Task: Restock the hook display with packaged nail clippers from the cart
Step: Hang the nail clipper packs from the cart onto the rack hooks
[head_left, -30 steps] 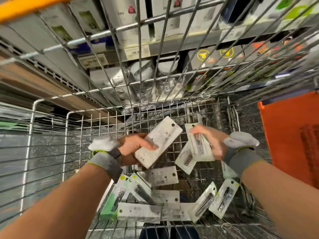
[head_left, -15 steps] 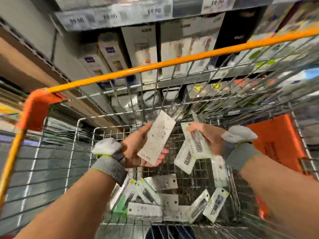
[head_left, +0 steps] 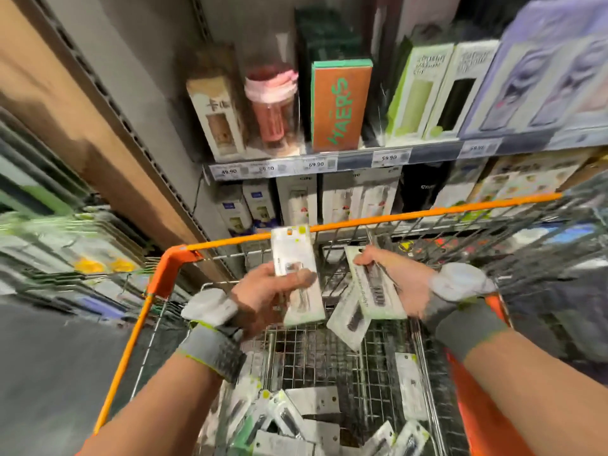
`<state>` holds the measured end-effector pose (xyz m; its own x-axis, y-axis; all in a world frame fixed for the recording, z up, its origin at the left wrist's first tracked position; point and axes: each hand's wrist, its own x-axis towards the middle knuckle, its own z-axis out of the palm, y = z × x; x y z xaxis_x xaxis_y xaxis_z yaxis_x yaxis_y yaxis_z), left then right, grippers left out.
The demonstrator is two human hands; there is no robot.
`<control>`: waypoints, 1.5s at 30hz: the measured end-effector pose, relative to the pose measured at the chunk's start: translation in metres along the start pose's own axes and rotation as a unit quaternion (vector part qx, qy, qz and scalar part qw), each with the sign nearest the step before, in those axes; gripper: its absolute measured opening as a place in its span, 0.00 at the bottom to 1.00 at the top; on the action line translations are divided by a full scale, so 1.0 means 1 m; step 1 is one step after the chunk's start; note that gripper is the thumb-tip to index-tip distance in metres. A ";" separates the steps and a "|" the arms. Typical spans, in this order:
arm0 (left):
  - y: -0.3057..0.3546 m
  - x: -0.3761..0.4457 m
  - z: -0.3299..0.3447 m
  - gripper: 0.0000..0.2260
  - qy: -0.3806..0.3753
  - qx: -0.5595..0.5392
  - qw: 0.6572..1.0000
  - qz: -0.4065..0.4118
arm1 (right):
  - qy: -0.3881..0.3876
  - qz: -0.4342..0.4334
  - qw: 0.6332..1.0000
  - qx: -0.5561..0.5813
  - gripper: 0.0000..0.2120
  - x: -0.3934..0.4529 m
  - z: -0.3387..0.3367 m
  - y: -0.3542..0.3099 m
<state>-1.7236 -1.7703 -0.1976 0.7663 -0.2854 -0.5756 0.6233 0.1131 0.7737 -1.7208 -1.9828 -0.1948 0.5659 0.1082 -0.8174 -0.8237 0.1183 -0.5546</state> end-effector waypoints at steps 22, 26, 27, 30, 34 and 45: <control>0.155 -0.145 -0.069 0.12 0.059 0.081 0.965 0.241 | 0.018 -0.296 0.952 -0.081 0.17 -0.151 0.169 -0.082; 0.176 -0.173 -0.114 0.09 0.078 0.108 0.954 0.270 | 0.031 -0.337 0.939 -0.053 0.10 -0.179 0.226 -0.084; 0.180 -0.180 -0.124 0.06 0.075 0.118 0.952 0.271 | 0.039 -0.350 0.934 -0.054 0.08 -0.184 0.238 -0.085; 0.196 -0.205 -0.153 0.07 0.075 0.156 0.942 0.288 | 0.046 -0.384 0.922 -0.037 0.06 -0.193 0.275 -0.090; 0.216 -0.242 -0.186 0.11 0.077 0.187 0.924 0.324 | 0.049 -0.433 0.899 -0.046 0.06 -0.210 0.321 -0.092; 0.238 -0.303 -0.258 0.12 0.195 0.214 0.851 0.438 | -0.036 -0.472 0.878 -0.066 0.24 -0.223 0.400 -0.100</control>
<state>-1.7671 -1.4115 0.0925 0.9536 0.0759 0.2914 -0.2630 -0.2611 0.9288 -1.7499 -1.6241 0.1050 0.9959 0.0864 0.0257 0.0194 0.0731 -0.9971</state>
